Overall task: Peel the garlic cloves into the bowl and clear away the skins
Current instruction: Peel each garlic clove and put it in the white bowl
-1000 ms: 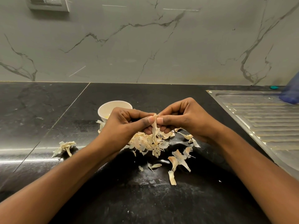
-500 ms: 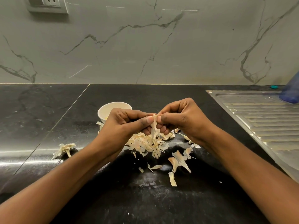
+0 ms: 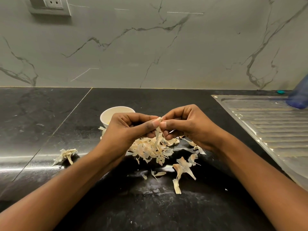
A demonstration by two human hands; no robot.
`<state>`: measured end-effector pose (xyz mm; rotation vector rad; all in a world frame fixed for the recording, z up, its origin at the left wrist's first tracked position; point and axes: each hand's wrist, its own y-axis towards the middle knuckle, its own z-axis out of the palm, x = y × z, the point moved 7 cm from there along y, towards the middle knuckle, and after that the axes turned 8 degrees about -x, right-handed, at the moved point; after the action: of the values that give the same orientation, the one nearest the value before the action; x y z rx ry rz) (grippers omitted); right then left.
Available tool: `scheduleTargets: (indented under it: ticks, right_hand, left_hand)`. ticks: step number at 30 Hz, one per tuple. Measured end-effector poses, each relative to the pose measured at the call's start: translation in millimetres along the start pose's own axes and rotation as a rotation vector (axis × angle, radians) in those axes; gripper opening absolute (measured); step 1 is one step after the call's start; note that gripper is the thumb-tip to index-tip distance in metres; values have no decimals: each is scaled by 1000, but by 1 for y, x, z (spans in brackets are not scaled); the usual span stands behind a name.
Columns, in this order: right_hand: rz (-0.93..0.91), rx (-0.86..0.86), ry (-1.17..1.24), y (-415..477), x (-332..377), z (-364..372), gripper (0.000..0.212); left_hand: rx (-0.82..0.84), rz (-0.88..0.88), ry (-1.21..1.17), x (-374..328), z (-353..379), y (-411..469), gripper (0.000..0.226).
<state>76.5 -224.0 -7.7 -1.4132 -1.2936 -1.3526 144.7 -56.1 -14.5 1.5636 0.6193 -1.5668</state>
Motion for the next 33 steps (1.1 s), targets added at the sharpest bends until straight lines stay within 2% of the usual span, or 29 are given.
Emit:
scheduleTargets:
  ticks: [5,9,14,22,33]
  right_hand:
    - [-3,-49,-3,2,0,-4,21]
    - [-24,-84,-31,3,1,-6,19]
    - [-71,-63,-86,0,8,-3,17]
    - [-39,-31,-154,-1,4,4,20]
    - [-94,-79,-155,0,5,7,14]
  left_hand:
    - [48,-35,-86,-1,4,-3,34]
    - [20,-18,-78,-1,2,-1,37]
    - [-9,28,0,-2,0,1,36]
    - [-16,190,188,-4,-2,1,32]
    - [-49,244,254,-4,-4,2,18]
